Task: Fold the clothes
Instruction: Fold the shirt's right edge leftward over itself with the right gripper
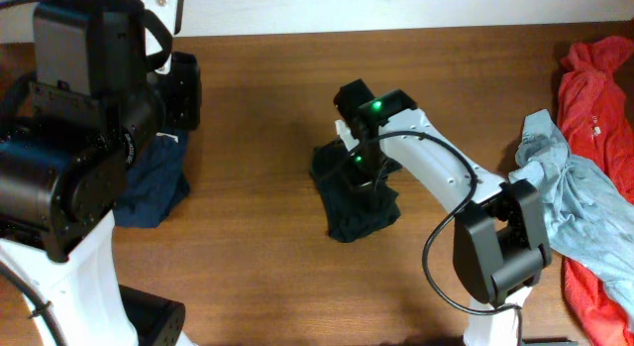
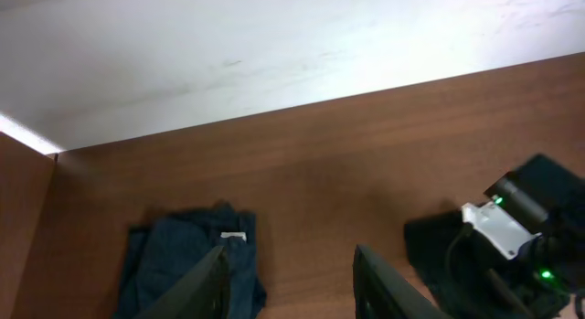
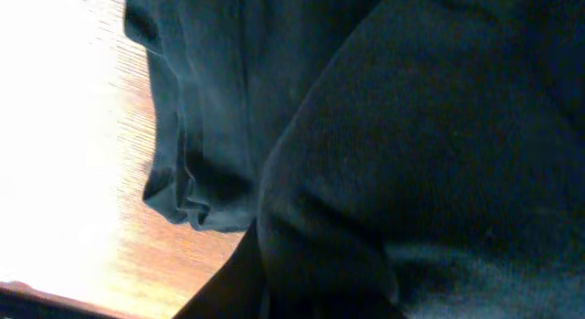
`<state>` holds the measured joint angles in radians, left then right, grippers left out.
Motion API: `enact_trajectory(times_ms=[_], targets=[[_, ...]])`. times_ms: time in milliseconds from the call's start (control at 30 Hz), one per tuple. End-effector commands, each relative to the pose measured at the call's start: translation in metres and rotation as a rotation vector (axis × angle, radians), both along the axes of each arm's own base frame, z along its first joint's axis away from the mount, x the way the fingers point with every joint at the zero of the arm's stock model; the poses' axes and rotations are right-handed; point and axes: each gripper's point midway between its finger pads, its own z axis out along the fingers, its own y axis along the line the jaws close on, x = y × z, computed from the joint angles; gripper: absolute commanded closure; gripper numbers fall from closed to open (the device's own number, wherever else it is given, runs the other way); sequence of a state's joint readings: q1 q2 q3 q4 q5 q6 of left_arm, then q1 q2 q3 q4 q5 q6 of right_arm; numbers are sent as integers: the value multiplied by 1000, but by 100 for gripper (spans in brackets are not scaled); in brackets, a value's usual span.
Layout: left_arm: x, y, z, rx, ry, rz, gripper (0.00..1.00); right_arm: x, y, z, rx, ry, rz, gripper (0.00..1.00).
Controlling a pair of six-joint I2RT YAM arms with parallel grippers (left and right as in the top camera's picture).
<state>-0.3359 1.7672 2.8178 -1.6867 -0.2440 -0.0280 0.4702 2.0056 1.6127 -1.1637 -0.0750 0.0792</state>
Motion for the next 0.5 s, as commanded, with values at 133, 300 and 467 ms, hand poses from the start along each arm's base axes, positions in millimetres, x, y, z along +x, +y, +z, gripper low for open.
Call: enact_trajectory(times_ms=[133, 300, 467], targets=[[3, 3, -1, -3, 3, 22, 56, -7, 14, -19, -24, 25, -8, 93], [3, 3, -1, -3, 3, 22, 56, -10, 17, -25, -32, 38, 2, 92], [3, 3, -2, -3, 3, 22, 56, -9, 23, -26, -24, 25, 15, 86]])
